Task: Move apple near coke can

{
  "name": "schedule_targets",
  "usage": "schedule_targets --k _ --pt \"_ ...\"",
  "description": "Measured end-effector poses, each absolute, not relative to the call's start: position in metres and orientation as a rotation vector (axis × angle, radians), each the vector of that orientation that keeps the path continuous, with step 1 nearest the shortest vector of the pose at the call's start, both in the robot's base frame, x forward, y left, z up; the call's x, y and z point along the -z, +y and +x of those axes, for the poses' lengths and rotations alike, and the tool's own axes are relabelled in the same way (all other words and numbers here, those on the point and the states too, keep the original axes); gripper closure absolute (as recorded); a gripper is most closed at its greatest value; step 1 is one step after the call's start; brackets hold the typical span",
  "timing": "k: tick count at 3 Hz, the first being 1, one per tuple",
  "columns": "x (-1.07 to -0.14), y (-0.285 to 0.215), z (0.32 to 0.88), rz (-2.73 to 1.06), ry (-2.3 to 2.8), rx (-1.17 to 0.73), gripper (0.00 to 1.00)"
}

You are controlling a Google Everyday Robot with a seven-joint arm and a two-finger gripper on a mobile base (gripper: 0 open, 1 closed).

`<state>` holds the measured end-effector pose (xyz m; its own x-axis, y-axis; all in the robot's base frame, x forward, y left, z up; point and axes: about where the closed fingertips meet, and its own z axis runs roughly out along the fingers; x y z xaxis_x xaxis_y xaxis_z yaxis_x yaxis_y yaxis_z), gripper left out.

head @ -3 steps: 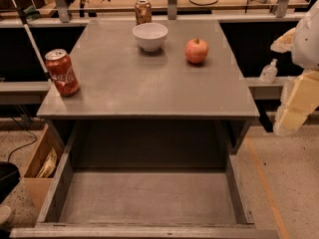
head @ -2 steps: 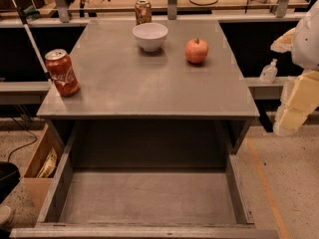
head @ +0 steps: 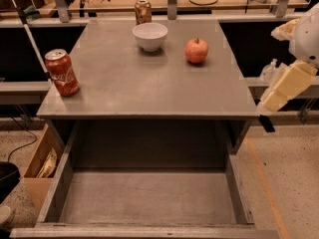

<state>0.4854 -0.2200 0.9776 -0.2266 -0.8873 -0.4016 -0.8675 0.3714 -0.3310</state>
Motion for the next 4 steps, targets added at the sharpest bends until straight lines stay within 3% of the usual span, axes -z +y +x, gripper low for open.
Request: schedule_targets --k 3,4 --pt "-0.973 -0.242 0.666 -0.939 1.677 -0.333 0.00" --pt "-0.961 -0.243 0.675 -0.915 1.678 -0.368 0.00"
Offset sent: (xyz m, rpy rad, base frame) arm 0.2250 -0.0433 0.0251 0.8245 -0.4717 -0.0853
